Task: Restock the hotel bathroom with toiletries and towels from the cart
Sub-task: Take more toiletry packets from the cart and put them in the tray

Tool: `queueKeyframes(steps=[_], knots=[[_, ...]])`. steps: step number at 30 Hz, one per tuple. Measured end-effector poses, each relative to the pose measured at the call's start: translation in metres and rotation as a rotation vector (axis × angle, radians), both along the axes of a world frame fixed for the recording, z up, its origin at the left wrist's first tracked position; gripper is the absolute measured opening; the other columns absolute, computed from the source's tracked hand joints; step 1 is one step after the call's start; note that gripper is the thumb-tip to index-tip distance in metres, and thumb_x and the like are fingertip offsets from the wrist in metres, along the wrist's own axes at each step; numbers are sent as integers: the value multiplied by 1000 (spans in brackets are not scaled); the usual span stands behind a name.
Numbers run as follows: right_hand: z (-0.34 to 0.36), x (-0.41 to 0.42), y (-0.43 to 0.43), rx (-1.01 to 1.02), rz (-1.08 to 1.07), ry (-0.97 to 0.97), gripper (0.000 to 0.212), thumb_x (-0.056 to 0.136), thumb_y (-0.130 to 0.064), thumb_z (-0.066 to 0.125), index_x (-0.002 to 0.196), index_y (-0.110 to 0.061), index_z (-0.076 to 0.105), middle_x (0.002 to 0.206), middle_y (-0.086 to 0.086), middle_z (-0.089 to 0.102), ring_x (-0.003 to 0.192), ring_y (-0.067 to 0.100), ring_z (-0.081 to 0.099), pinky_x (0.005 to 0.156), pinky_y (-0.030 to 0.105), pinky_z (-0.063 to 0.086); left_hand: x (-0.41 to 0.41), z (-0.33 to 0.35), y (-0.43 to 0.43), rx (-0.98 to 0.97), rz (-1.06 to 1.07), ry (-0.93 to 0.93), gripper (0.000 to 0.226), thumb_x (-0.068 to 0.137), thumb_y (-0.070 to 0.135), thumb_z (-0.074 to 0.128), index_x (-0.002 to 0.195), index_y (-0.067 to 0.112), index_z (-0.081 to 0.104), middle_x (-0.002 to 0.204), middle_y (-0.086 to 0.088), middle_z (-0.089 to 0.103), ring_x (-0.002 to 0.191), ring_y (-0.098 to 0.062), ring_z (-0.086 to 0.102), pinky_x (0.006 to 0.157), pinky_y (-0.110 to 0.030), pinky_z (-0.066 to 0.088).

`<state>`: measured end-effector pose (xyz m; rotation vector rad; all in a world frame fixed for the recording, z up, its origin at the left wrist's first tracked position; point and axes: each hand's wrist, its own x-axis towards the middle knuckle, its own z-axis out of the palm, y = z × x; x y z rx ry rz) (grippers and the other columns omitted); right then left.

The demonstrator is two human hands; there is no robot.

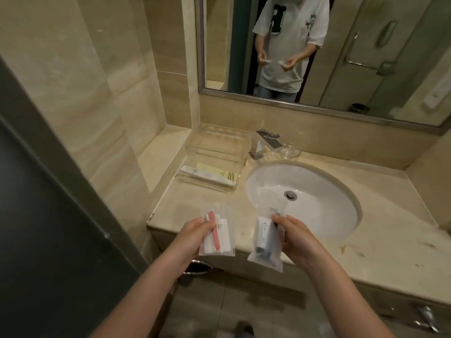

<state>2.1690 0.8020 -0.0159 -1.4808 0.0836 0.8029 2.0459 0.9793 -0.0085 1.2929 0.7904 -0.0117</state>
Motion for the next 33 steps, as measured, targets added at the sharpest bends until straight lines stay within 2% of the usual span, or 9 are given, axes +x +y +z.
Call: queueKeyframes(steps=[2, 6, 13, 17, 22, 24, 26, 29, 33], knots=[[-4, 25, 17, 1, 23, 1, 19, 97, -18, 47, 92, -11, 64, 80, 1, 64, 70, 13, 54, 47, 17, 45, 20, -7, 15, 10, 16, 26, 12, 96, 20, 46, 94, 18, 58, 88, -5, 65, 81, -18, 61, 66, -30, 48], [-15, 81, 47, 6, 72, 13, 20, 96, -16, 47, 86, -14, 64, 74, 0, 59, 66, 14, 47, 49, 19, 42, 64, -22, 45, 27, 59, 78, 14, 96, 19, 45, 101, 19, 58, 97, -7, 65, 91, -22, 61, 81, -35, 47], [-27, 175, 93, -20, 118, 54, 24, 94, -6, 43, 77, -13, 58, 69, 3, 51, 61, 15, 43, 42, 18, 39, 136, -25, 81, 52, 144, 131, 20, 96, 10, 40, 103, 16, 58, 91, -7, 64, 84, -22, 61, 71, -30, 48], [-34, 210, 122, -23, 158, 92, 20, 95, -6, 41, 88, -11, 59, 82, 7, 57, 72, 17, 52, 56, 26, 42, 156, -34, 101, 40, 196, 157, 20, 95, 11, 43, 102, 21, 59, 95, -7, 66, 88, -23, 62, 71, -31, 49], [-48, 241, 161, -13, 166, 143, 20, 96, -4, 41, 92, -11, 59, 89, 8, 63, 82, 19, 58, 63, 28, 46, 182, -43, 135, 154, 327, 191, 15, 94, 12, 50, 86, 20, 60, 95, -10, 64, 79, -20, 59, 64, -28, 45], [-55, 249, 179, 8, 170, 156, 20, 96, -3, 41, 96, -9, 59, 91, 8, 64, 84, 19, 60, 67, 29, 48, 192, -48, 155, 182, 387, 198, 10, 93, 13, 52, 97, 15, 61, 98, -11, 64, 81, -21, 59, 64, -27, 46], [-63, 254, 200, 12, 182, 151, 18, 96, -2, 43, 99, -8, 59, 93, 8, 65, 86, 20, 61, 76, 35, 53, 203, -54, 180, 212, 429, 200, 19, 93, 12, 53, 109, 9, 61, 100, -13, 64, 79, -21, 60, 62, -28, 47], [-78, 255, 231, -26, 224, 137, 16, 95, -4, 46, 99, -8, 61, 96, 11, 65, 90, 24, 61, 94, 44, 48, 215, -61, 212, 276, 451, 216, 19, 91, 9, 53, 108, 7, 61, 100, -14, 65, 77, -20, 60, 60, -29, 46], [-108, 249, 273, -153, 277, 85, 16, 92, -8, 51, 104, -8, 62, 98, 11, 66, 93, 24, 62, 91, 39, 51, 226, -68, 242, 343, 469, 172, 20, 89, 6, 54, 108, 9, 60, 101, -12, 67, 85, -27, 64, 73, -40, 54]])
